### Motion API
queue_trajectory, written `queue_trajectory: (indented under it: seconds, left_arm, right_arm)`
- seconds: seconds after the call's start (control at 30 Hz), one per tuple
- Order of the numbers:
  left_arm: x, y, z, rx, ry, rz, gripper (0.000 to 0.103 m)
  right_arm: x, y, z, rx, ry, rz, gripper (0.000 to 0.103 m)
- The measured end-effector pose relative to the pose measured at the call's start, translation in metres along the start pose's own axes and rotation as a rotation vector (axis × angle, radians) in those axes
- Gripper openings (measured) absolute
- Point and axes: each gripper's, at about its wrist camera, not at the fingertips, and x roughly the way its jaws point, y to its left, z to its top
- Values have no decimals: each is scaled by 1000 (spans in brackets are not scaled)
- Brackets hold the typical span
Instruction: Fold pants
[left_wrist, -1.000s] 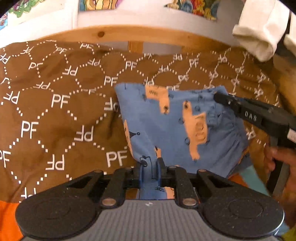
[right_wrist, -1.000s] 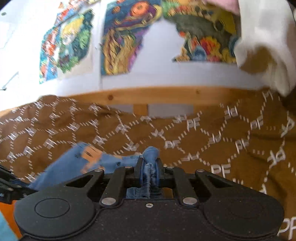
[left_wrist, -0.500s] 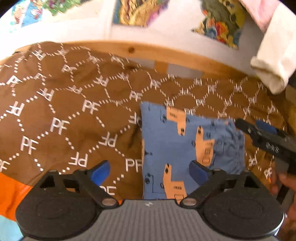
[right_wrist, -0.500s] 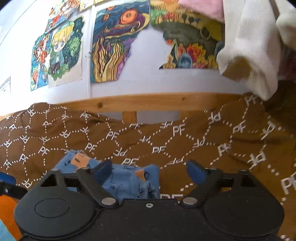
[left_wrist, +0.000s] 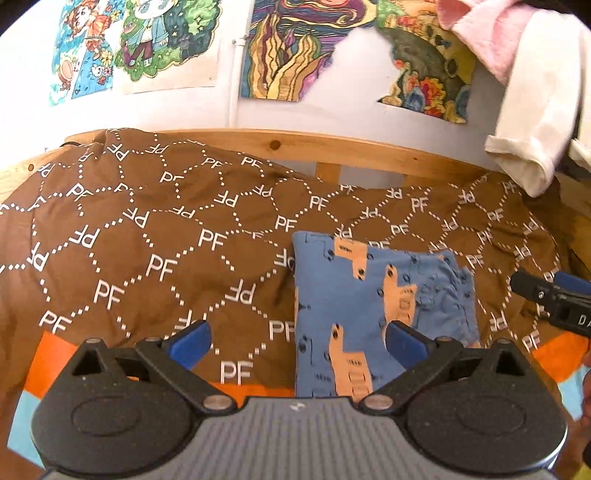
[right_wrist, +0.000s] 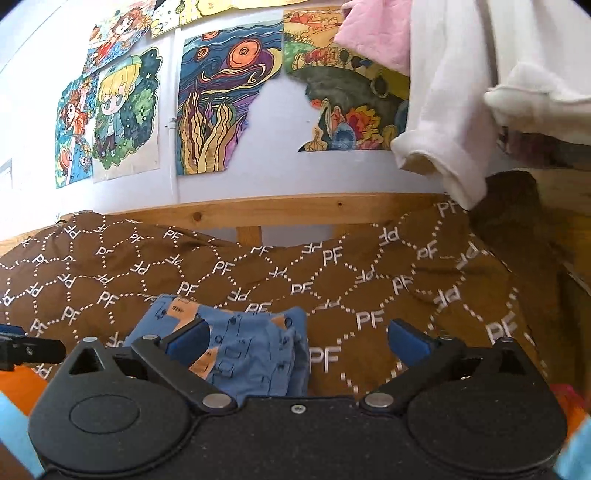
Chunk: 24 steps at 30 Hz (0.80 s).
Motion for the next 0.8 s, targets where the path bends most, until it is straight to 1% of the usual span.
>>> queue_trajectory:
  seconds: [0.17, 0.37, 0.5, 0.63, 0.8]
  left_arm:
    - [-19, -2, -21, 40, 19, -1, 103]
    - [-32, 6, -44, 64, 48, 21, 103]
    - [-34, 14, -55, 62, 81, 40, 103]
    - [-34, 19, -63, 64, 114, 60, 103]
    - [-33, 19, -65, 94, 118, 69, 103]
  right_arm:
    - [-31, 12, -5, 0, 18, -26, 102]
    - [-67, 27, -19, 23, 74, -45, 102]
    - [-76, 38, -35, 1, 140, -56, 102]
    - [-77, 44, -46, 0, 190, -41, 102]
    - [-70, 46, -49, -4, 203, -31, 102]
